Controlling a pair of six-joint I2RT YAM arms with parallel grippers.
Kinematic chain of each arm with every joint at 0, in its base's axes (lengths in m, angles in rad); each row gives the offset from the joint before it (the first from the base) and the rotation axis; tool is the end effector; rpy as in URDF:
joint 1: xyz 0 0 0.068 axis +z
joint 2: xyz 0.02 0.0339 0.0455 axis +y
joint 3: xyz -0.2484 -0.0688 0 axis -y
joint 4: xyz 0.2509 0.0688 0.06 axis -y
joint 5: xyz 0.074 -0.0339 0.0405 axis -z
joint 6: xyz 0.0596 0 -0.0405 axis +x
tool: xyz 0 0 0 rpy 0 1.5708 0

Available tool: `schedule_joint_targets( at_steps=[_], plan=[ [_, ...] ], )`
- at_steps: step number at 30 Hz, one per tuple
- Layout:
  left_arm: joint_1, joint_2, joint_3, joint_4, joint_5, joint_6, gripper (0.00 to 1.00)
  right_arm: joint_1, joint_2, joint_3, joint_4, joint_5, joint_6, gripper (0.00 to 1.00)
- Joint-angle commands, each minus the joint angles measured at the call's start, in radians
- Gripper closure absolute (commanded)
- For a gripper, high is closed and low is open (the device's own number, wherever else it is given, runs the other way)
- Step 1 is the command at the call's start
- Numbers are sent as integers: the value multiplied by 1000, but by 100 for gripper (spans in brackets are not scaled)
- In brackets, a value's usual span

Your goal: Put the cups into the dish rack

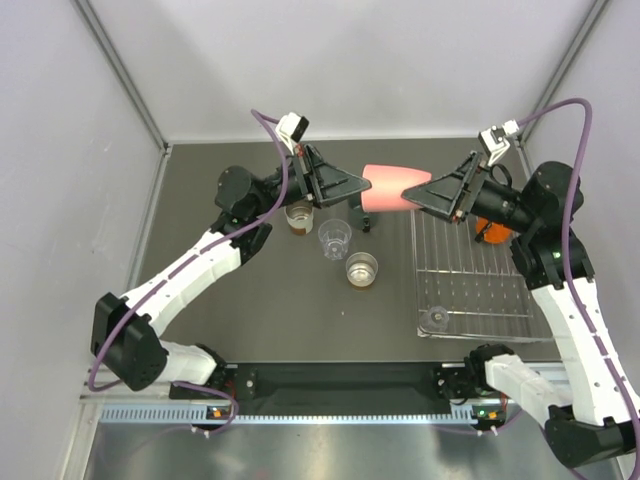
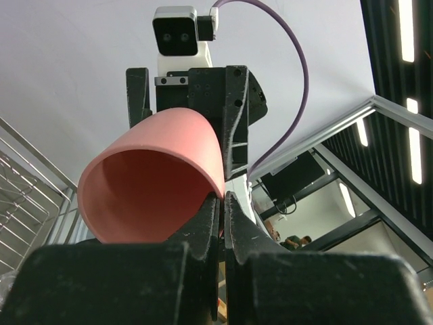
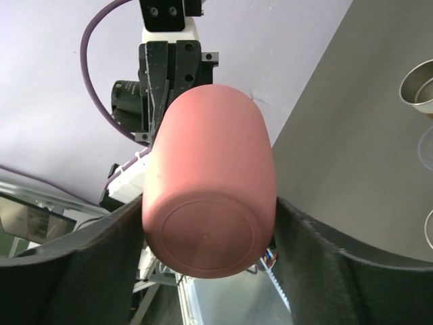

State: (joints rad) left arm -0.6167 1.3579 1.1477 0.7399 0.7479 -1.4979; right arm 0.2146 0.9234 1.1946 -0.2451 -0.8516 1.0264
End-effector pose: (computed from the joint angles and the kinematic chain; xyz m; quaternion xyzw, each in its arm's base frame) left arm 0.2433 -0.2222 0.4221 0.0892 0.5539 -0.7927 0.2385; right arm 0.1947 0.0883 0.4396 -0.0209 0.7007 0.6138 0.3631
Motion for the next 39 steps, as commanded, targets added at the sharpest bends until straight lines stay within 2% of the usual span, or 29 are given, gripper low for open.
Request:
schedule_joint_targets(
  at_steps=[1, 4, 11, 20, 30, 33, 36, 38, 39],
  plan=[
    [-9, 0, 46, 78, 13, 1, 100, 11, -31, -4, 76, 3, 17, 25],
    [-11, -5, 43, 75, 13, 2, 100, 11, -32, -10, 78, 5, 24, 20],
    [-15, -16, 33, 76, 10, 2, 100, 11, -44, -29, 81, 9, 32, 22],
    [-25, -22, 24, 84, 11, 2, 100, 9, -66, -104, 152, 40, 132, 19],
    [-25, -16, 20, 87, 16, -2, 100, 9, -60, -63, 159, 46, 138, 19],
    [-25, -14, 20, 87, 18, -4, 100, 9, -60, -56, 159, 49, 141, 22],
    [-25, -11, 21, 90, 21, -5, 100, 11, -61, -58, 164, 49, 147, 32],
    [-25, -9, 20, 88, 19, -5, 100, 9, -58, -56, 164, 48, 150, 43],
    [-25, -8, 20, 88, 19, -7, 100, 9, -58, -55, 167, 43, 153, 55]
  ],
)
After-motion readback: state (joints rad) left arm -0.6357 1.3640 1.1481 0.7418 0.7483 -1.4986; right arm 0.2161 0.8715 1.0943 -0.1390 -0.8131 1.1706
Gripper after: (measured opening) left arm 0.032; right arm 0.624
